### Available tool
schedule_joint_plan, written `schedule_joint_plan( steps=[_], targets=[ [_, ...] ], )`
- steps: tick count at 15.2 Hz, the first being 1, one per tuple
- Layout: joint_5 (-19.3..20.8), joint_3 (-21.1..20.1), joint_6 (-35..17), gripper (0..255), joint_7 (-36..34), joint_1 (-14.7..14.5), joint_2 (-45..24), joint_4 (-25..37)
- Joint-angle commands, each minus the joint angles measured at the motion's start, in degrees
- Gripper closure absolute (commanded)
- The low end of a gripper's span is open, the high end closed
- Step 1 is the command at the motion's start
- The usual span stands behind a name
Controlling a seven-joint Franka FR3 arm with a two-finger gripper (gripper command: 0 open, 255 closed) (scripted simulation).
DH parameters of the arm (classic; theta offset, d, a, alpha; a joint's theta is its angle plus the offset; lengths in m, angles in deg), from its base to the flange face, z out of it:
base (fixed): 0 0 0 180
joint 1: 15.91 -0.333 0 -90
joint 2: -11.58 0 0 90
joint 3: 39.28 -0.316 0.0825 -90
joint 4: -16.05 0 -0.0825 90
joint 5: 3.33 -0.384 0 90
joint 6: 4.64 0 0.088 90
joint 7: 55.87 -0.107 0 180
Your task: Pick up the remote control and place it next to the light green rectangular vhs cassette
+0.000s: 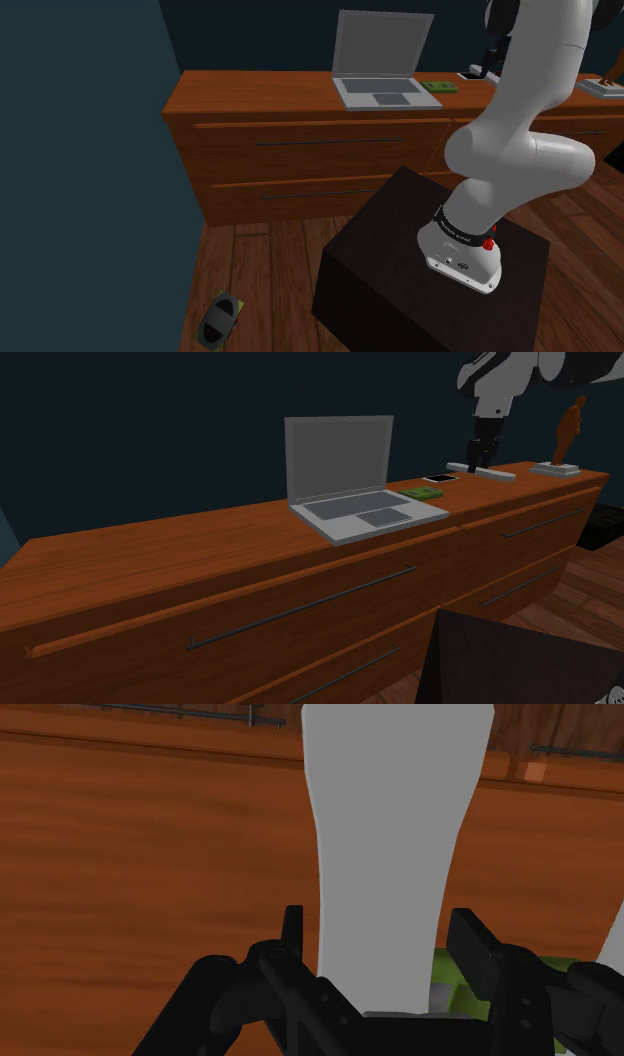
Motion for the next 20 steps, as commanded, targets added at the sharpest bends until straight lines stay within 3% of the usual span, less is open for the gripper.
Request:
schedule_joint_plan(
  steps=[1, 3, 20],
  targets=[
    [-1.1, -0.2, 2.3, 255, 1.9, 3.2, -3.6, 5.8],
    [-2.2, -0.6, 5.2, 255, 3.4, 6.8, -7.8, 12.9],
    [-3.2, -1.2, -5.1, 255, 4.6, 5.6, -9.5, 3.9]
  ],
)
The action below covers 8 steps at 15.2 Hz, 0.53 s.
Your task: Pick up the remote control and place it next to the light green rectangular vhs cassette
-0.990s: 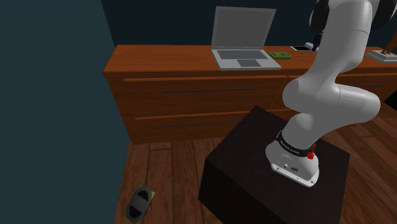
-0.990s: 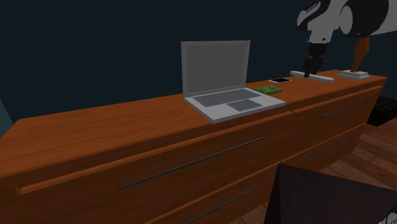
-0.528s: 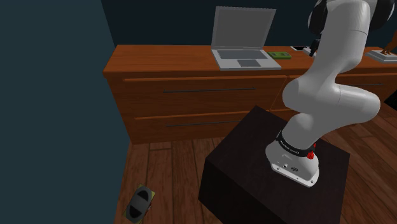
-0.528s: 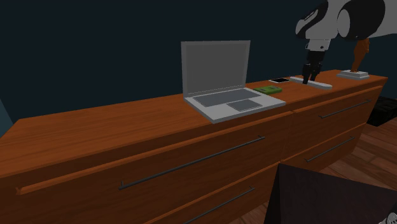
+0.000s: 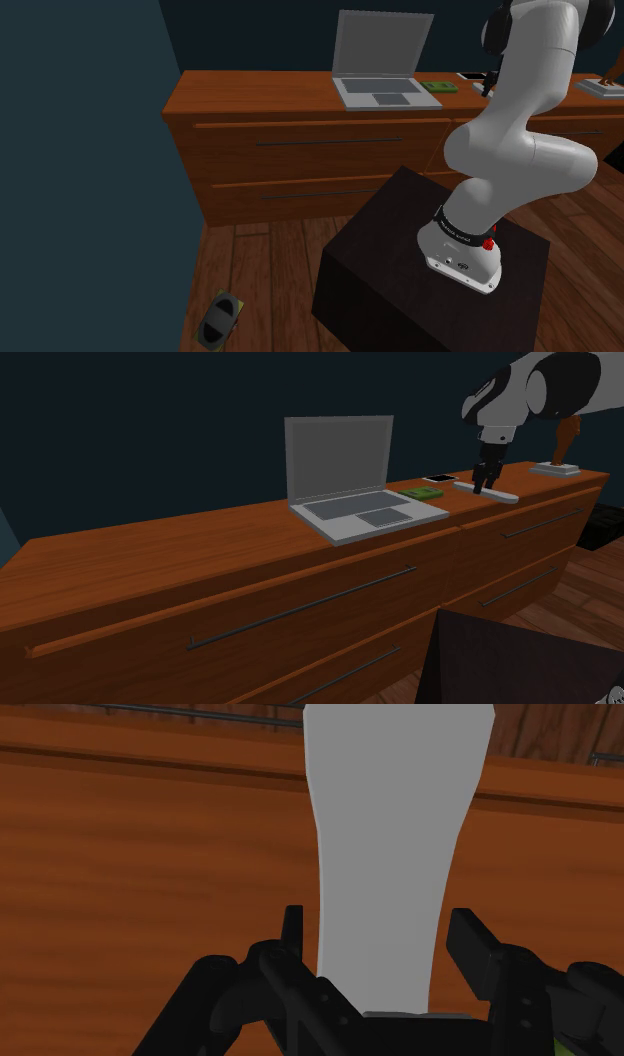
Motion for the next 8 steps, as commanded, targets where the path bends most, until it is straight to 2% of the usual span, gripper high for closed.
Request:
schedule_joint_plan(
  steps=[1, 6, 7, 8],
  targets=[
    [0.0, 0.0, -0.2, 255, 0.0, 0.0, -0.1, 0.0],
    [0.0, 0.0, -0.2, 255, 0.0, 0.0, -0.1, 0.0],
    [0.0, 0.0, -0.1, 0, 0.0, 0.0, -0.1, 0.0],
    [0.0, 0.0, -0.1, 0, 0.0, 0.0, -0.1, 0.0]
  ],
)
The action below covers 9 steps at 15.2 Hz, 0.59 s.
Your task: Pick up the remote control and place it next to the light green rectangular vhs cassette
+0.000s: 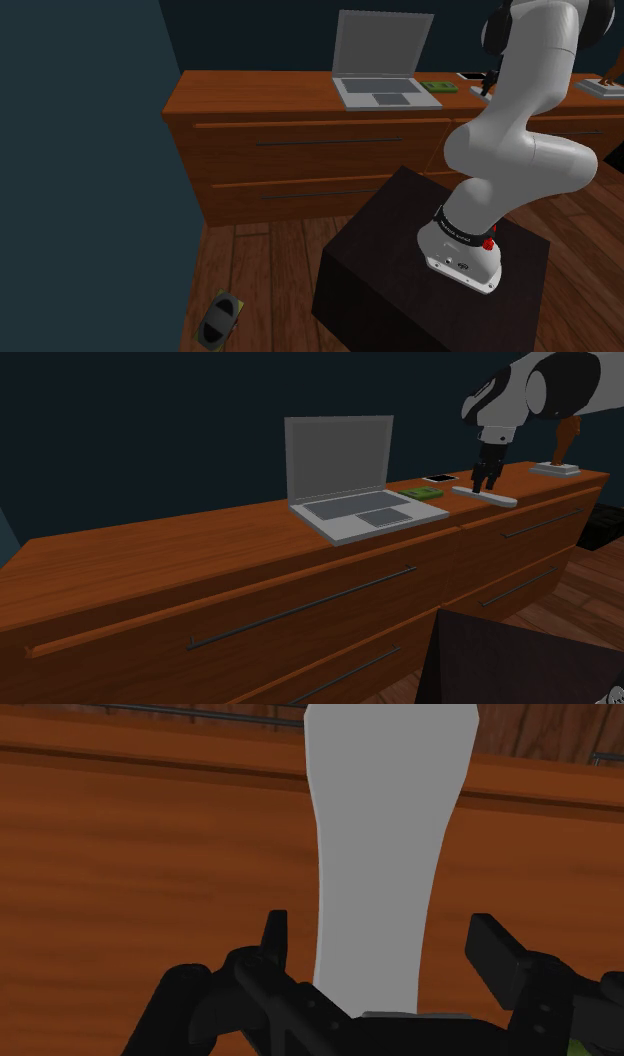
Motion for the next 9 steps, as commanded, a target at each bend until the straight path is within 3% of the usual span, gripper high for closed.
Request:
schedule_joint_plan(
  steps=[1, 4, 9],
  targets=[
    [0.0, 0.0, 0.0, 0, 0.0, 0.0, 0.0, 0.0],
    [0.0, 0.0, 0.0, 0, 0.0, 0.0, 0.0, 0.0],
    [0.7, 0.5, 6.4, 0, -0.8, 0.7, 1.3, 5.4]
  ],
)
